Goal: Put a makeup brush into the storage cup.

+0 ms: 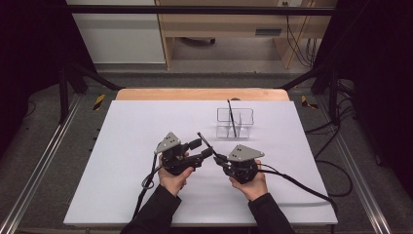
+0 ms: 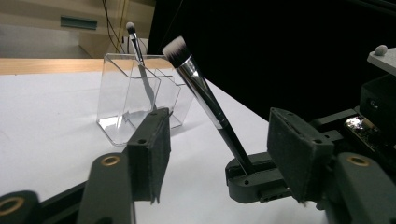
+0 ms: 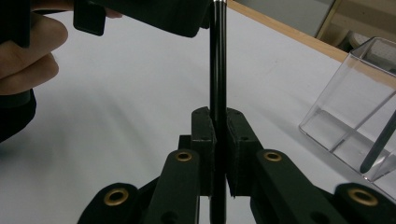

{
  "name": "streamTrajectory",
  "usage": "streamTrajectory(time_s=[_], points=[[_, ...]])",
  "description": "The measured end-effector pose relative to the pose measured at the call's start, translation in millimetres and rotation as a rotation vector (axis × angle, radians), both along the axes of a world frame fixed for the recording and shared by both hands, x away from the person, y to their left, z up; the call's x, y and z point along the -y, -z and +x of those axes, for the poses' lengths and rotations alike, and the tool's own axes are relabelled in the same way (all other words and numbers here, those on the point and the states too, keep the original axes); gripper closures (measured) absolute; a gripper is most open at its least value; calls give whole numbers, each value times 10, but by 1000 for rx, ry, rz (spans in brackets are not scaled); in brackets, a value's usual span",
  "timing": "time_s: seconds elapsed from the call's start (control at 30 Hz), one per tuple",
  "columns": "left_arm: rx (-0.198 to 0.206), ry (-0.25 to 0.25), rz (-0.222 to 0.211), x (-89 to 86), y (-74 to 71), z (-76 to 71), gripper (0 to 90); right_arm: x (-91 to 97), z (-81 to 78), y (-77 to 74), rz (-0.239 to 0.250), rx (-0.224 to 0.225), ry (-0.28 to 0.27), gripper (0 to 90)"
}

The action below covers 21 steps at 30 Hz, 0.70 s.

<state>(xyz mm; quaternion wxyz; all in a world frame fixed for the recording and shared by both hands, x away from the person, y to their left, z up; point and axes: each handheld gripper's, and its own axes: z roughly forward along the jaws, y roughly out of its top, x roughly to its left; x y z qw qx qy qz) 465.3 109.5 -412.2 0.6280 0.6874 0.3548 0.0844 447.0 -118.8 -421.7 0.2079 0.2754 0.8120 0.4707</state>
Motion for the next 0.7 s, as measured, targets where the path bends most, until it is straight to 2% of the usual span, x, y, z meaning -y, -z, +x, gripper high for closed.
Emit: streamTrajectory(time_s=[0.37, 0.7], points=[[-28, 23, -28, 24, 13, 14, 560, -7, -4, 0, 10, 2, -8, 839], [-44, 25, -52, 40, 18, 24, 647, -14, -11, 0, 19, -1, -18, 839]])
